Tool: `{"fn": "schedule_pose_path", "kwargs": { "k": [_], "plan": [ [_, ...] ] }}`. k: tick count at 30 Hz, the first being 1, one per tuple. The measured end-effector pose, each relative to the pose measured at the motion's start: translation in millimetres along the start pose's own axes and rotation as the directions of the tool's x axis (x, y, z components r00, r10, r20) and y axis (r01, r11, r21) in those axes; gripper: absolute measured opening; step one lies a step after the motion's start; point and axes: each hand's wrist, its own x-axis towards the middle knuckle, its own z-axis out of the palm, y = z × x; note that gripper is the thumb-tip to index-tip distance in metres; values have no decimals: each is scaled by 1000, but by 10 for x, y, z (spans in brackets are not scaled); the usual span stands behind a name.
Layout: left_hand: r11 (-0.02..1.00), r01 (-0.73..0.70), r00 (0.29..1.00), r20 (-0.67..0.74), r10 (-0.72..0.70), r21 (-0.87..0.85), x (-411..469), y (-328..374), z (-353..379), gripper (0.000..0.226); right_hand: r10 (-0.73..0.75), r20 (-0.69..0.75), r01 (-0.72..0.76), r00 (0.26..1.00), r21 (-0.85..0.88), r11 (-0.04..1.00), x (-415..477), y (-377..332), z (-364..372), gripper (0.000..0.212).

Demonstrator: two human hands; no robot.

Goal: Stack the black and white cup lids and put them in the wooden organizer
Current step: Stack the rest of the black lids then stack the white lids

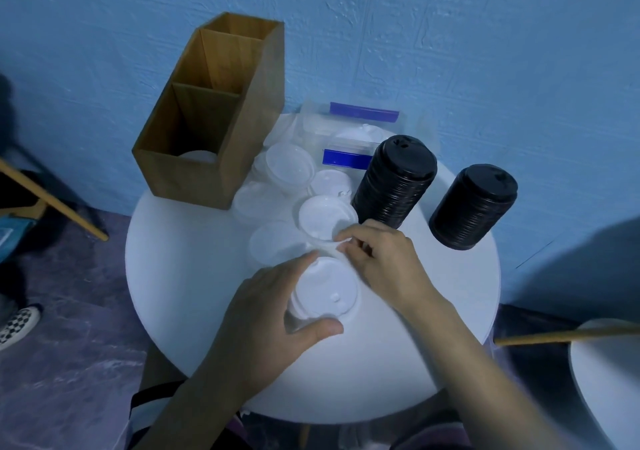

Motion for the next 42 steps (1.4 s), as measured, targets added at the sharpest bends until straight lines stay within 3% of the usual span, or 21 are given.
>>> {"fn": "schedule_pose_path", "kwargs": {
  "k": [3, 7, 15, 19, 23, 25, 33, 38, 42],
  "plan": [
    [1000, 13, 999, -30, -12, 13, -23, -6, -24, 86, 137, 42, -143, 990, 249, 958, -8, 13, -56, 15],
    [999, 37, 999, -32, -36, 31, -94, -37, -78, 86, 288, 106, -301, 952, 501, 812, 19, -22, -74, 27],
    [998, 67, 998, -14, -67, -4, -111, -27, -108, 85, 223, 129, -251, 966, 669, 700, 50, -163, -176, 16],
    [996, 82, 997, -4, -82, -18, -89, -35, -91, 89, 290, 186, -320, 939, 778, 541, -1, -241, -301, 17],
    [991, 120, 993, 0, -120, -50, -74, -57, -80, 91, 230, 355, -418, 906, 838, 351, -148, -270, -433, 31],
    [989, 135, 991, 9, -135, -53, -75, -70, -70, 90, 214, 427, -476, 879, 821, 316, -229, -286, -483, 39],
    [987, 144, 989, 27, -142, -74, -93, -58, -67, 90, 318, 358, -472, 878, 757, 452, -505, -248, -513, 41],
    [991, 118, 992, 53, -115, -60, -69, -43, -91, 93, 210, 538, -539, 817, 579, 612, -531, -368, -578, 60],
    [990, 117, 992, 61, -112, -76, -55, -23, -93, 89, 276, 611, -583, 742, 384, 716, -477, -406, -510, 55]
  ]
}}
